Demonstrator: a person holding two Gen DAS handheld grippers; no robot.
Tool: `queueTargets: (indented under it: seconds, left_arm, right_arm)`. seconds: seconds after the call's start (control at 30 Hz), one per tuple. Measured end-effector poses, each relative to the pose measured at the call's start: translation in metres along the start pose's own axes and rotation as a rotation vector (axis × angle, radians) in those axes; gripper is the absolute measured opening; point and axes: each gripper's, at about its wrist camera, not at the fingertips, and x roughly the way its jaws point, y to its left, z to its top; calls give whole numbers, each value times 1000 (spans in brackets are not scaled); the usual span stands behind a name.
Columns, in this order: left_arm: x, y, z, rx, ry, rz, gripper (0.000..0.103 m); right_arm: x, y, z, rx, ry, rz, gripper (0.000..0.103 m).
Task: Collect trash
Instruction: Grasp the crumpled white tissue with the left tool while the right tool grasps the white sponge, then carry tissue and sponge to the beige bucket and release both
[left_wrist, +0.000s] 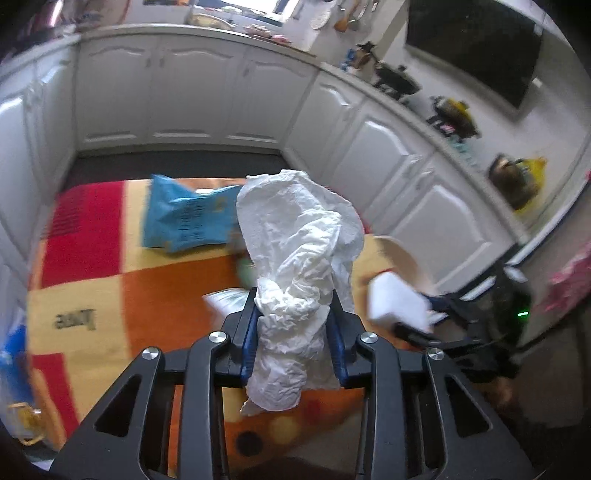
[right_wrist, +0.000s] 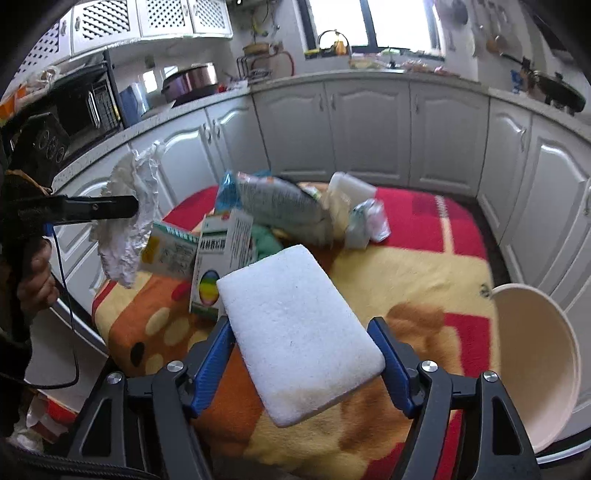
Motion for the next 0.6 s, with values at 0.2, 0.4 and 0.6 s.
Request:
queueTargets:
  seconds: [0.2,0.4,0.6]
  left_arm:
    - [-13,-11,16,-31,-21,-46,30]
    - [-3,-15,19,-92,-1,-134,26]
    - [8,-27,29,-110,41,-226,20]
  right_arm:
    - [-11,-17,2,50,-14,-2,72]
    - [-12,-20,-4,33,-11,13,72]
    - [-16,-26,-7,30,-30,-3,73]
